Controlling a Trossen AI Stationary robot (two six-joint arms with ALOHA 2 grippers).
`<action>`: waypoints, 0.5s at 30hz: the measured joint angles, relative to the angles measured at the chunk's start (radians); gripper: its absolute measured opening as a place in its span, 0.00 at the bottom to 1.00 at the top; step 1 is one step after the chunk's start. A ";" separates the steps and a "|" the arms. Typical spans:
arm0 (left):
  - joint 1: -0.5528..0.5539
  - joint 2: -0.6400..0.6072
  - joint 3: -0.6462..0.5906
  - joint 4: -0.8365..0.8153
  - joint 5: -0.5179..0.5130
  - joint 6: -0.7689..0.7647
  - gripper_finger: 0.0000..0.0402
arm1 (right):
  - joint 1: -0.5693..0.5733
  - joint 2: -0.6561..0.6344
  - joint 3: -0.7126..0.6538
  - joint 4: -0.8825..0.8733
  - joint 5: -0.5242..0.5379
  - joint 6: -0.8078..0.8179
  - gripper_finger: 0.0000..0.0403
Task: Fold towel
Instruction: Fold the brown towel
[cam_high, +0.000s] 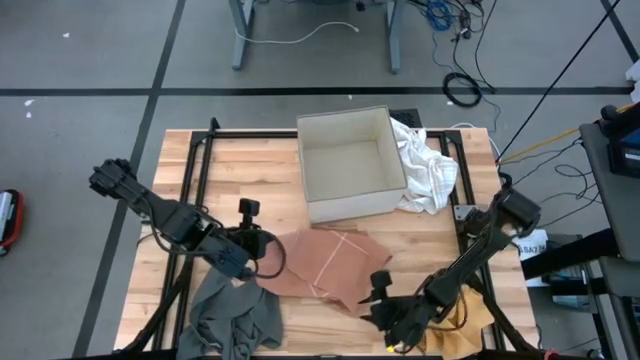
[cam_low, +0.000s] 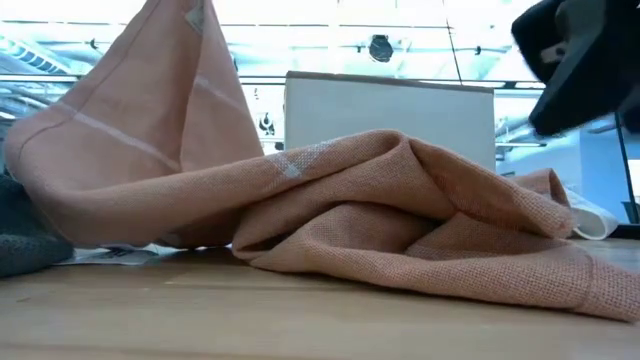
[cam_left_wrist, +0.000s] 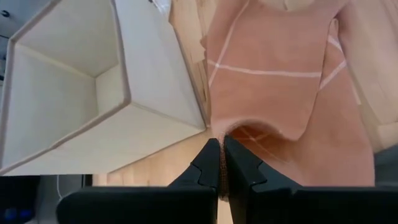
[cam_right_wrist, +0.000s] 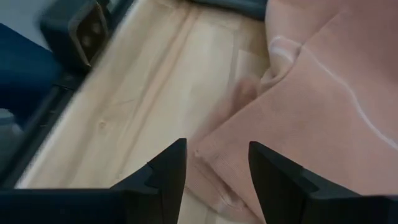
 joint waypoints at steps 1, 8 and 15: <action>0.002 0.003 0.000 0.001 0.000 0.000 0.02 | -0.002 0.024 0.016 -0.002 0.013 0.003 0.40; 0.023 0.004 0.000 0.026 0.028 -0.005 0.02 | -0.030 0.149 0.107 -0.012 0.049 0.016 0.40; 0.022 0.004 0.000 0.044 0.061 -0.007 0.02 | -0.041 0.200 0.163 -0.258 0.168 0.178 0.40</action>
